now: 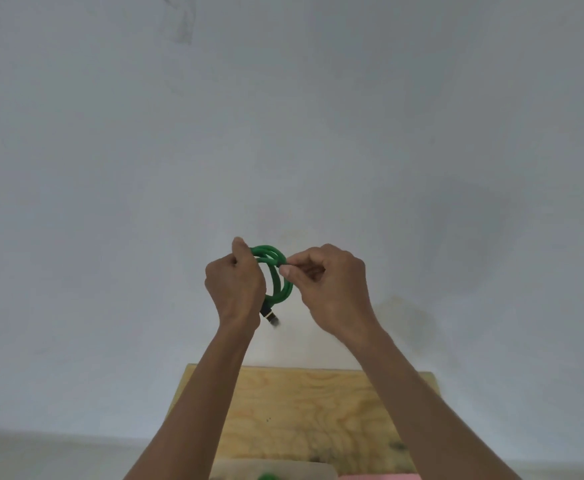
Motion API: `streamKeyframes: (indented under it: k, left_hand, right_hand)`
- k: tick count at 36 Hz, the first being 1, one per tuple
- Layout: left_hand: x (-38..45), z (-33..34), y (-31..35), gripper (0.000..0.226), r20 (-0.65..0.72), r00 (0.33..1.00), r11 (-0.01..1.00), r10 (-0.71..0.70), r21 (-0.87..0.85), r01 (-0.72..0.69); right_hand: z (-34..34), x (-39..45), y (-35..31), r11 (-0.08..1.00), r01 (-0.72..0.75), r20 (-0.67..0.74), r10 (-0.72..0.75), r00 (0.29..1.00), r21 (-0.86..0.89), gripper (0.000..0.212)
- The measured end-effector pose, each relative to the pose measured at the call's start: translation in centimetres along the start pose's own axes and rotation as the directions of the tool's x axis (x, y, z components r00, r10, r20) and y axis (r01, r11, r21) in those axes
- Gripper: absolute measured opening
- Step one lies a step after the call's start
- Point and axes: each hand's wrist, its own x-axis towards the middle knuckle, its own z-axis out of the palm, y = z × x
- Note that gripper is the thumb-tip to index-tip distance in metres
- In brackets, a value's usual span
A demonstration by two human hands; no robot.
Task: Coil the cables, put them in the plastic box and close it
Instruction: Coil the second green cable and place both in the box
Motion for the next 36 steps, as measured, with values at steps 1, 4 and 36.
streamKeyframes:
  k: [1,4,36]
  left_hand:
    - [0.0,0.0,0.0,0.053,-0.007,1.0,1.0,-0.004,-0.006,0.004]
    - [-0.2,0.0,-0.2,0.052,-0.027,1.0,1.0,-0.002,-0.013,0.001]
    - [0.0,0.4,-2.3,0.061,-0.064,0.989,0.989,0.131,0.073,-0.126]
  right_hand:
    - [0.3,-0.2,-0.2,0.999,-0.035,-0.019,0.036,0.999,0.031,0.005]
    - [1.2,-0.5,-0.4,0.991,-0.115,-0.044,0.118,0.992,0.072,0.006]
    - [3.3,-1.3,-0.7,0.949,-0.295,-0.05,0.302,0.952,0.114,0.01]
